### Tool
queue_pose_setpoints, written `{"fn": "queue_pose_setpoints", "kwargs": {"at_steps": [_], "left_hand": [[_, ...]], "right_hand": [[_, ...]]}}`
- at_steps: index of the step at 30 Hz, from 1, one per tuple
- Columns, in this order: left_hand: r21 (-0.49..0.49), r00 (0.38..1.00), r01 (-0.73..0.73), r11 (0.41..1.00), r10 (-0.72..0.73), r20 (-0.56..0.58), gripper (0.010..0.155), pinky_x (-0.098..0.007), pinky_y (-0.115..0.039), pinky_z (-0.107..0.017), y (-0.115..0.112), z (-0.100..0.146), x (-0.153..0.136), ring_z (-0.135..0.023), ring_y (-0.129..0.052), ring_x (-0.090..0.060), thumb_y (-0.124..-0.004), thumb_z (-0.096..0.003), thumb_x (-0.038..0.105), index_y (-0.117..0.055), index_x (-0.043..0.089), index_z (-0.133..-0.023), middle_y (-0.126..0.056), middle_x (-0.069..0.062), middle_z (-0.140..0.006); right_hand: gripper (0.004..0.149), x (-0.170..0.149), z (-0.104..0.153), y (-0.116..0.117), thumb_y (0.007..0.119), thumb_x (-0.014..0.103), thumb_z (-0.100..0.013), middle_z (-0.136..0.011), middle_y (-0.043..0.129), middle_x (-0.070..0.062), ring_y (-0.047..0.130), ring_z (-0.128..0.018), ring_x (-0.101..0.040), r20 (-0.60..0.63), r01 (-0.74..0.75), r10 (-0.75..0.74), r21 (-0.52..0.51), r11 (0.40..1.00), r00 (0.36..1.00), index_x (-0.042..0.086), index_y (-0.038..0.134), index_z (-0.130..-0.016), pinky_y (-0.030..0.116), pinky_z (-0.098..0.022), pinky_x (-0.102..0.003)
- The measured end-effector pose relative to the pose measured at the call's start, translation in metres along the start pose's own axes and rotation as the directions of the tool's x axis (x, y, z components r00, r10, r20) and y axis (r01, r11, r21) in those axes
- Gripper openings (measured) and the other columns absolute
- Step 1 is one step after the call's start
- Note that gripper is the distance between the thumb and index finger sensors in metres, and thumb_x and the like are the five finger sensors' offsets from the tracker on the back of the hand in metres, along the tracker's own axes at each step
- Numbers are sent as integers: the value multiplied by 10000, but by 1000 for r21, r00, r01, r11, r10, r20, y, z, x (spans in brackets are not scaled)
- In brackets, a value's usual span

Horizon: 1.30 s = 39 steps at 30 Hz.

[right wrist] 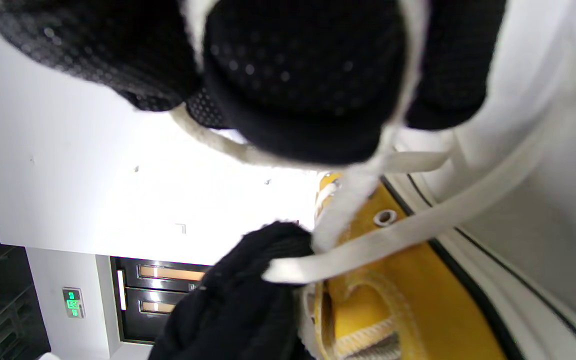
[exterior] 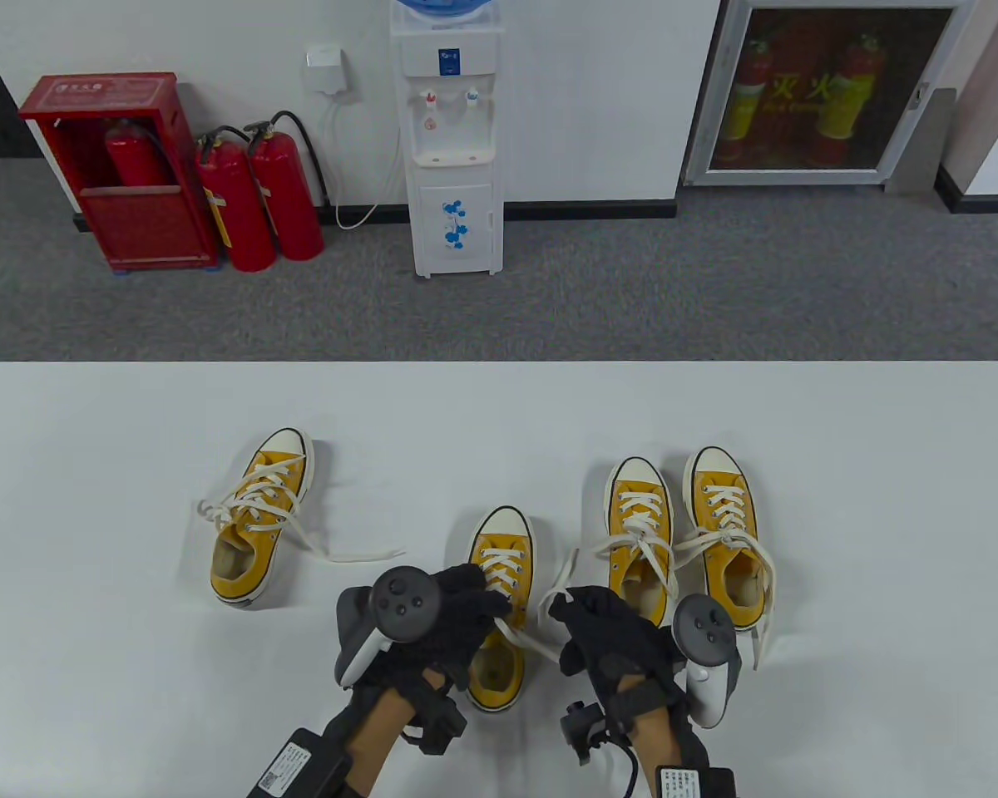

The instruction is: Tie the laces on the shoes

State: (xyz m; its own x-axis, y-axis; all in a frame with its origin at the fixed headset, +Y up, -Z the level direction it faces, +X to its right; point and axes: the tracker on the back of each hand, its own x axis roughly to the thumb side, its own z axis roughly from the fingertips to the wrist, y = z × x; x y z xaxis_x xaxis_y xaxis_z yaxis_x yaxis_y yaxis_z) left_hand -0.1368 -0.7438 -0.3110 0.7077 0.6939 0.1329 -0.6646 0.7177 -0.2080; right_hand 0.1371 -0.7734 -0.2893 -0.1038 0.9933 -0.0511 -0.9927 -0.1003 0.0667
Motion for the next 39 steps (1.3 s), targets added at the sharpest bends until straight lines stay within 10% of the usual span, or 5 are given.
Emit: {"fn": "queue_pose_setpoints", "kwargs": {"at_steps": [8,13,24,33,39], "left_hand": [[187,951,-297,937,308,-36,405,-574,-811,-588,38,15,-35,-503,-1150,-234,-799,-475,410,-882,298,-856,-1100,59,-552],[239,893,-414,879,443,-82,429,-449,-956,-322,52,22,-49,-106,-1137,-118,-798,-473,448,-883,239,-837,-1094,96,-433],[94,418,-899,429,901,-112,447,-392,-974,-239,41,24,-67,20,-1067,-44,-712,-503,504,-755,226,-851,-1077,70,-624],[-188,533,-836,516,845,-52,547,-424,-903,-463,16,18,-36,-283,-1083,-65,-631,-547,526,-526,280,-1025,-759,-24,-1087],[-318,592,-772,550,804,-47,700,-412,-912,-457,-6,21,-14,-378,-1106,-75,-610,-532,649,-463,256,-1093,-656,-64,-1148]], "right_hand": [[416,3,2,-1,839,456,-457,-787,898,-85,991,-205,-56,26,37,-37,-17,999,999,167,885,-753,871,-391,-409],[424,8,4,-1,847,458,-453,-736,916,-100,989,-210,-63,49,60,-60,-13,998,997,163,890,-755,866,-398,-418],[444,19,7,1,880,414,-440,-554,974,-38,999,-201,-88,115,73,-73,9,997,991,150,913,-796,822,-478,-490],[437,31,13,19,884,396,-440,-553,969,-39,989,-205,-101,189,-27,10,88,996,982,154,915,-802,794,-508,-512],[409,42,23,39,888,369,-421,-601,988,-40,1010,-241,-102,308,-164,135,69,984,942,191,934,-786,797,-508,-506]]}}
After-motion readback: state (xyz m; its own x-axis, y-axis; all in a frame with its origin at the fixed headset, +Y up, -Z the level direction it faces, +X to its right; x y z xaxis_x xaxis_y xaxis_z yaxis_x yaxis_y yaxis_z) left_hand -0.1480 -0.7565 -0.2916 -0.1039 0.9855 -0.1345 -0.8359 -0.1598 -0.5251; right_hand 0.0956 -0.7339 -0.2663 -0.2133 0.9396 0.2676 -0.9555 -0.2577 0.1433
